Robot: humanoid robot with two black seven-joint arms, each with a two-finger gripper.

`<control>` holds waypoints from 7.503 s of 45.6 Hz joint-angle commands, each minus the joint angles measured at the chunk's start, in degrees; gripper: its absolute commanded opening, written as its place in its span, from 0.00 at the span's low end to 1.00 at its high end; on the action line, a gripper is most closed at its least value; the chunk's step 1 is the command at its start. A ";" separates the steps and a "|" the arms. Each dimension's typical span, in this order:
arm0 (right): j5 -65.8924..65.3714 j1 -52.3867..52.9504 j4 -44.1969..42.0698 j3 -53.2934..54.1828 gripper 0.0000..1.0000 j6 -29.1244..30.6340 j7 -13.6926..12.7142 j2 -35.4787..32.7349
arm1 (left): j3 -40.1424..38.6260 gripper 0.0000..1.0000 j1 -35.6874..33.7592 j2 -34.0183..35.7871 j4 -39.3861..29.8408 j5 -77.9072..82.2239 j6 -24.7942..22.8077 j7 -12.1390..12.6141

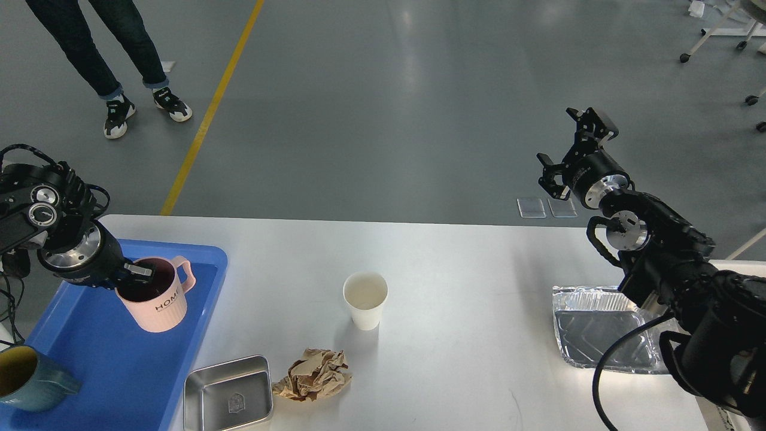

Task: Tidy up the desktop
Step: 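Lower the pink mug into the blue bin and open the left gripper, then raise the left gripper up and away from the bin, then move the left gripper down toward the small steel tray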

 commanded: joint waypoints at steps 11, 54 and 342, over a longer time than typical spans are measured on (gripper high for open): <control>-0.09 0.07 0.07 0.00 1.00 -0.02 0.00 -0.39 | 0.04 0.00 3.08 4.93 -0.82 -0.04 -0.01 0.08; -2.02 0.24 -0.02 0.00 1.00 -0.54 0.00 -0.39 | -6.46 0.01 14.07 4.84 -1.00 1.45 -0.01 -0.01; -2.99 -0.37 0.07 0.00 1.00 -1.16 0.00 -0.74 | 5.49 0.97 19.97 24.71 -16.38 12.08 49.10 -64.79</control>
